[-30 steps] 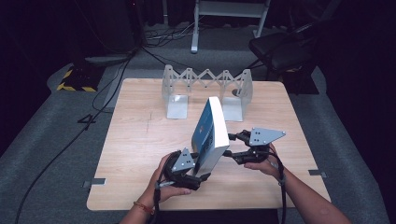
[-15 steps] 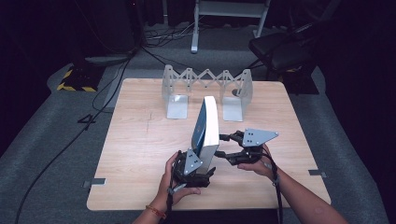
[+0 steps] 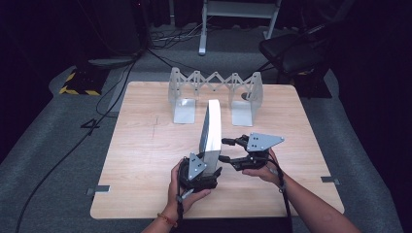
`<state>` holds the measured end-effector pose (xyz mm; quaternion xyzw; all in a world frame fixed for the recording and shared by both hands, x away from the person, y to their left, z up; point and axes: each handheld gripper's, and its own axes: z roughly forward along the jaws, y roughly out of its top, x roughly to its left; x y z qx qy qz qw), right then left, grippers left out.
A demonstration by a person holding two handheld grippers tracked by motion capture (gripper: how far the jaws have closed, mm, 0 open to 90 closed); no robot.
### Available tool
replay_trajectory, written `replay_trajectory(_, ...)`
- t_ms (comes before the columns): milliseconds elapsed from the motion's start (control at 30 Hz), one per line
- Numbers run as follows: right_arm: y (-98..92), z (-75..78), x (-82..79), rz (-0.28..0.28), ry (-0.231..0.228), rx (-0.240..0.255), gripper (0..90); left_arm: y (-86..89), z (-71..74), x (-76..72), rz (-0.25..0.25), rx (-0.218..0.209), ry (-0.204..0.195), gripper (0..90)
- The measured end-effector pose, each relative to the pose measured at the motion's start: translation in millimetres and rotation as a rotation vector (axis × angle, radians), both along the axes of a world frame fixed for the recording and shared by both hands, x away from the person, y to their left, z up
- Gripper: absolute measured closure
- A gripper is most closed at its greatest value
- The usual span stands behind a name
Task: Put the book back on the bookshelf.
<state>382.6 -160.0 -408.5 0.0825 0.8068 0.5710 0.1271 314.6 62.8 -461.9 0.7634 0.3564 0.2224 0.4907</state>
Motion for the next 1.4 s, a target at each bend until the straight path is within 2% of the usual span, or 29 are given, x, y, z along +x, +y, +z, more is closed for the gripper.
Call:
replay_trajectory(267,2.7,-0.7,-0.6,-0.004,-0.002,0.002,43.0,-0.3,0.6,-1.7,0.016,0.004,-0.011,23.4)
replay_trajectory(367,2.4,-0.8,-0.4,-0.007,-0.002,0.002,42.7,1.1,2.0,-4.4,0.011,0.016,-0.017,30.3)
replay_trajectory(467,2.1,-0.8,0.3,-0.017,-0.006,0.001,41.3,5.7,3.0,-5.4,-0.003,0.004,-0.008,38.9)
replay_trajectory(667,2.1,-0.7,3.4,-0.062,-0.02,0.0,39.7,13.9,4.5,-2.6,0.001,-0.007,-0.002,55.0)
replay_trajectory(867,-2.7,-0.9,9.7,-0.084,0.001,0.006,39.2,19.7,2.4,4.0,-0.06,-0.039,0.005,57.3)
replay_trajectory(967,-5.7,-0.4,11.0,-0.098,-0.002,-0.009,38.7,21.2,1.6,8.3,-0.103,-0.053,0.01,57.8)
replay_trajectory(1100,-17.0,2.3,13.3,-0.116,-0.005,-0.012,36.7,14.7,1.0,11.5,-0.151,-0.076,0.028,57.7)
replay_trajectory(1300,-37.9,3.7,13.2,-0.142,-0.001,-0.033,34.7,2.5,3.1,17.0,-0.22,-0.06,0.035,57.1)
replay_trajectory(1400,-49.0,6.4,11.2,-0.156,0.002,-0.028,33.9,-3.6,2.9,20.4,-0.279,-0.091,0.063,57.1)
